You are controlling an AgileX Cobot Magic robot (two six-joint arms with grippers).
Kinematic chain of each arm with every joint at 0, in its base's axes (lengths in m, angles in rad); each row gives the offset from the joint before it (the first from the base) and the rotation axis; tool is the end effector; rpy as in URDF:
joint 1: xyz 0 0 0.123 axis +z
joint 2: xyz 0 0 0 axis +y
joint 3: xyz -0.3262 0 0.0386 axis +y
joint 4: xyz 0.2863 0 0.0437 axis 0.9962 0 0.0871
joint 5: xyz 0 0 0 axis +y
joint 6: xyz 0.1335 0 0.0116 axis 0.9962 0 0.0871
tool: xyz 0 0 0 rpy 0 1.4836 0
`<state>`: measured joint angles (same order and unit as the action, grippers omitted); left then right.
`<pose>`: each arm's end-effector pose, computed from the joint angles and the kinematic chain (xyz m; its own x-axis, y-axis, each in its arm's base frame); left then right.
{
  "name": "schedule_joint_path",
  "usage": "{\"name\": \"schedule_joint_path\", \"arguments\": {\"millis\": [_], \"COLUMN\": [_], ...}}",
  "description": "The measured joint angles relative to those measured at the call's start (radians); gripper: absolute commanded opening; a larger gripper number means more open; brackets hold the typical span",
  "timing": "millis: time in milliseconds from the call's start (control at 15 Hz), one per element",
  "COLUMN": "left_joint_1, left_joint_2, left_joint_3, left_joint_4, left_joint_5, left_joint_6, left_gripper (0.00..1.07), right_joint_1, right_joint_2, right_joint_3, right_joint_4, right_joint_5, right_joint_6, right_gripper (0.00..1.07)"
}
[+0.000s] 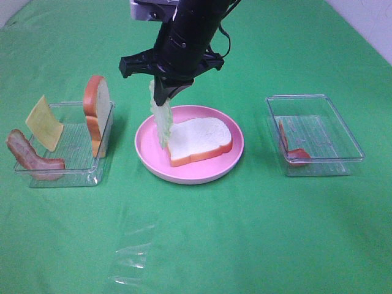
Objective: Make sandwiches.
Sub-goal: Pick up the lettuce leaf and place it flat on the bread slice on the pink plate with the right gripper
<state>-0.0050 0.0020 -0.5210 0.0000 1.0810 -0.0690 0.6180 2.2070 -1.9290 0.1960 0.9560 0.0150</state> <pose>0.0199 -0.0001 0.2809 -0.4564 -0.0667 -0.8873 -0.0265 0.9978 -0.0613 0.4503 0.3463 0.2058 -0.8142 -0.4230 -0.3976 -0.5261 0.8273 0.1972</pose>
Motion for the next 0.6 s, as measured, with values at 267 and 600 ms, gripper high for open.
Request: {"name": "schedule_joint_path", "arguments": {"millis": [267, 600], "left_joint_1": [0.000, 0.000], "left_joint_2": [0.000, 0.000], "left_joint_3": [0.000, 0.000], "left_joint_4": [0.000, 0.000], "left_joint_5": [0.000, 0.000], "left_joint_6": [0.000, 0.000], "left_gripper": [0.88, 0.88], "right_joint_1": [0.000, 0.000], "right_joint_2": [0.077, 0.132], "right_joint_3": [0.000, 0.000], "right_joint_4": [-0.139, -0.314], "right_joint_5": [-0.017, 0.000], "right_joint_6": [0.020, 0.096], "right_gripper": [0.00, 0.00]}}
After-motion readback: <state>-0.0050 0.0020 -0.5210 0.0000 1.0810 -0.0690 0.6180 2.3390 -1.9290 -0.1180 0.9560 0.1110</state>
